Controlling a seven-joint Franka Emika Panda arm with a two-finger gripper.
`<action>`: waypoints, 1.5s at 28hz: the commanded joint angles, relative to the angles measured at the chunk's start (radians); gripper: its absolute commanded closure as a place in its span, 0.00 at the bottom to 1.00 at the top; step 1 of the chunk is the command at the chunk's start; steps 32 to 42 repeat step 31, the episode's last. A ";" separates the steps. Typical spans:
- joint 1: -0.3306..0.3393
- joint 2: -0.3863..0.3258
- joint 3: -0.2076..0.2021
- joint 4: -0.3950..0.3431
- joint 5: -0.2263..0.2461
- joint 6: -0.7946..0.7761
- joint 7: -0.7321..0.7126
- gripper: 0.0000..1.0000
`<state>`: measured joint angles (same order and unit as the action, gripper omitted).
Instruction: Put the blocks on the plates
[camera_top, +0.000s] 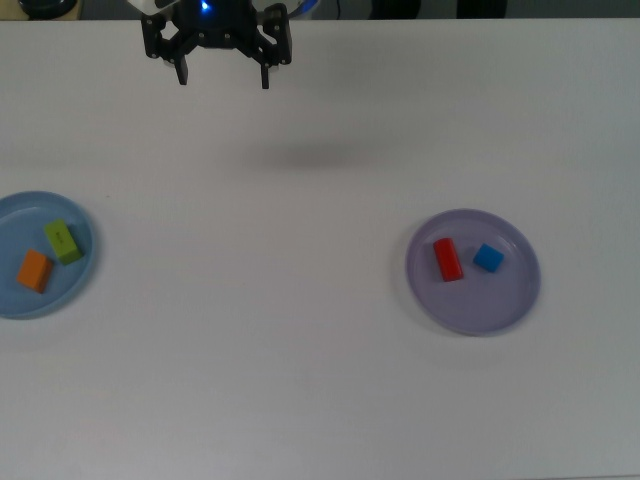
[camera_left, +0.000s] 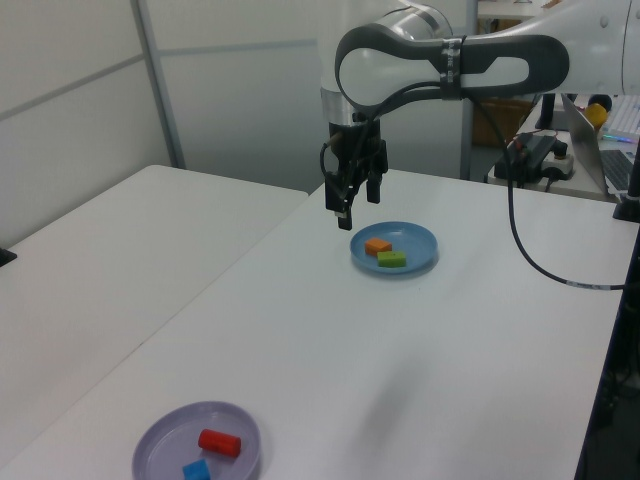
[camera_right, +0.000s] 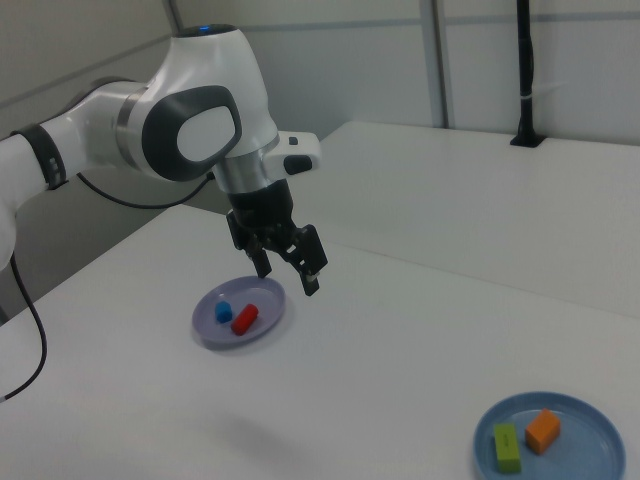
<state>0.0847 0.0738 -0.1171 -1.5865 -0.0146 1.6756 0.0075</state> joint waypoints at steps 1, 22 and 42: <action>-0.010 -0.009 0.007 -0.006 0.019 -0.001 -0.023 0.00; -0.006 -0.008 0.007 -0.006 0.019 0.001 -0.012 0.00; -0.005 -0.008 0.007 -0.007 0.019 0.001 -0.011 0.00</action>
